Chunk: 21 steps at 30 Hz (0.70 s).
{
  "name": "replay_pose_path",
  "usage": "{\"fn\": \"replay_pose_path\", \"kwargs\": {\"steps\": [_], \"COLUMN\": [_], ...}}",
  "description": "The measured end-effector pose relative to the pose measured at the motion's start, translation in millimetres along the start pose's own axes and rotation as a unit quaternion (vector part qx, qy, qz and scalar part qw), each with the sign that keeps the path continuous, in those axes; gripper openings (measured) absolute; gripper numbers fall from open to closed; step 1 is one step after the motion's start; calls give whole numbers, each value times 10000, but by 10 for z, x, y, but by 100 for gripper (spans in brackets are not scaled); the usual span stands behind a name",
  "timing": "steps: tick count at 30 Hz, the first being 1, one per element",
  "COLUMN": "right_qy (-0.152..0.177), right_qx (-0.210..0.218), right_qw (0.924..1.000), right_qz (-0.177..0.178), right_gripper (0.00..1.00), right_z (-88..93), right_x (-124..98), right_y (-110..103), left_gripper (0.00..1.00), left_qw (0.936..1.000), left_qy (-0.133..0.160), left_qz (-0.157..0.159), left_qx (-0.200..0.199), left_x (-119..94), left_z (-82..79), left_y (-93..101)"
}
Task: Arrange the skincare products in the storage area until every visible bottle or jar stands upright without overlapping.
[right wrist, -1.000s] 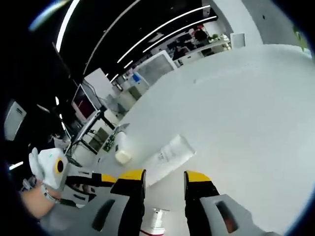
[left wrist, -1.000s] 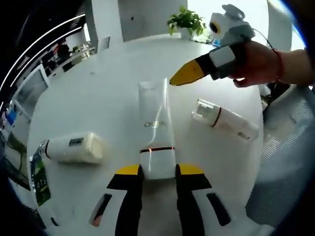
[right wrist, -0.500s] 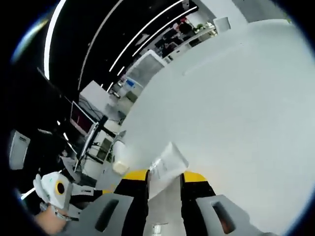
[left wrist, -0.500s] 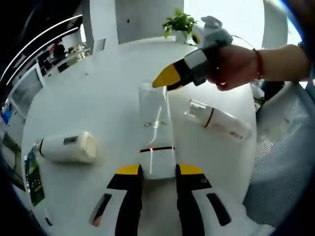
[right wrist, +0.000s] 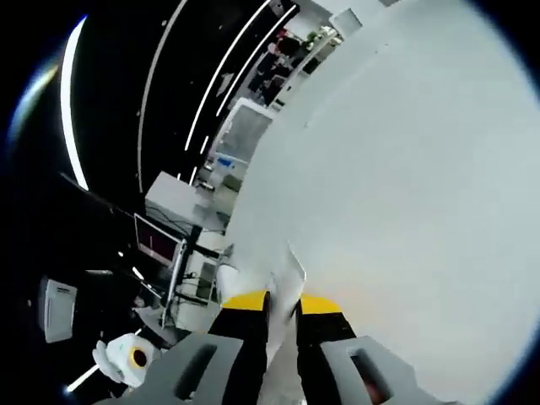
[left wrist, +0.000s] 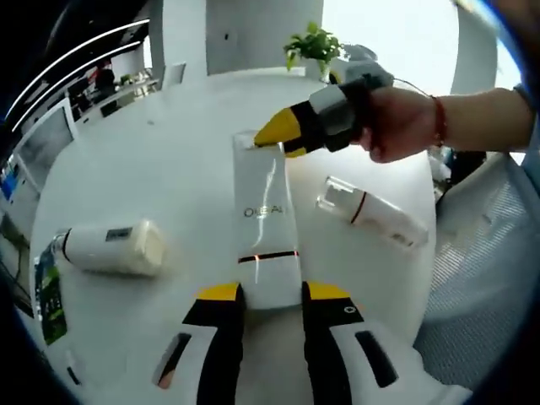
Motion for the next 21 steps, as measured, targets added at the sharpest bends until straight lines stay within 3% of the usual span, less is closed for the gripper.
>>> {"fn": "replay_pose_path", "kwargs": {"steps": [3, 6, 7, 9, 17, 21], "right_qy": [72, 191, 196, 255, 269, 275], "right_qx": [-151, -944, -1020, -1606, -2695, -3327], "right_qw": [9998, 9950, 9942, 9859, 9613, 9412], "right_qz": [-105, -280, -286, -391, -501, -525], "right_gripper": [2, 1, 1, 0, 0, 0], "right_z": [-42, -102, -103, -90, 5, 58], "right_x": [-29, -73, -79, -122, -234, -257], "right_y": [-112, -309, -331, -515, -850, -971], "left_gripper": [24, 24, 24, 24, 25, 25], "left_qw": [10000, 9999, 9999, 9997, 9999, 9999], "left_qy": [44, 92, 96, 118, 101, 92], "left_qz": [-3, -2, 1, 23, -40, -59], "left_qx": [-32, -89, -99, -205, -101, -67], "left_x": [8, 16, 16, 12, 14, 16], "left_z": [-9, -15, -14, -9, -4, 0], "left_y": [3, 3, 2, -8, 13, 6]}}
Point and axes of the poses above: the point that each gripper's makers call its tool centre point, and the gripper's own axes: x roughly forward along the fingers, y roughly to its right, z roughly out of its underside, the point moved 8 cm from there along -x, roughly backward along the fingers, and after that the axes turned 5 degrees about -x, right-handed, at the moved point
